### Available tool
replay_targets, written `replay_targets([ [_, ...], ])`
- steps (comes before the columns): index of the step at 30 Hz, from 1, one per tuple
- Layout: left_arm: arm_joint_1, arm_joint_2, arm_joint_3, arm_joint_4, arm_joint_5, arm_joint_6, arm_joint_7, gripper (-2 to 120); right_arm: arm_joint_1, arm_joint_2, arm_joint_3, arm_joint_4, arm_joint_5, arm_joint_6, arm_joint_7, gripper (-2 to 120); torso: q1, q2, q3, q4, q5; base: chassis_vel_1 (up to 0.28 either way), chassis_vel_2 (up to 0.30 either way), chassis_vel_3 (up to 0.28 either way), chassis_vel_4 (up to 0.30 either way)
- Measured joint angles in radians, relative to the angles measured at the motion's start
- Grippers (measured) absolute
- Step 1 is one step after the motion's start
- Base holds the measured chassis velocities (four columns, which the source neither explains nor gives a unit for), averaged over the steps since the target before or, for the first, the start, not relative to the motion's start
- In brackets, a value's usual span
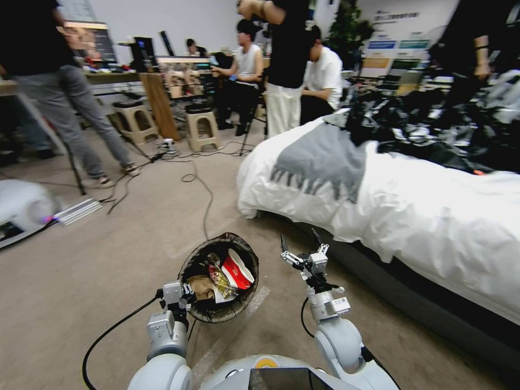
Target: Pick up the trash bin, then pick up the garbage from the floor and place it into the trash bin.
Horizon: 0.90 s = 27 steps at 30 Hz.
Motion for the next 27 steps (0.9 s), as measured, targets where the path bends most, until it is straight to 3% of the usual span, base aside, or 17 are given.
replay_targets([
  [27,-0.009,-0.005,0.002,0.012,0.001,0.0,0.0,0,0.002,0.0,0.006,-0.009,-0.003,0.008,-0.008,100,0.0,0.0,0.0,0.0001,0.0,0.126,0.121,0.124,0.125],
])
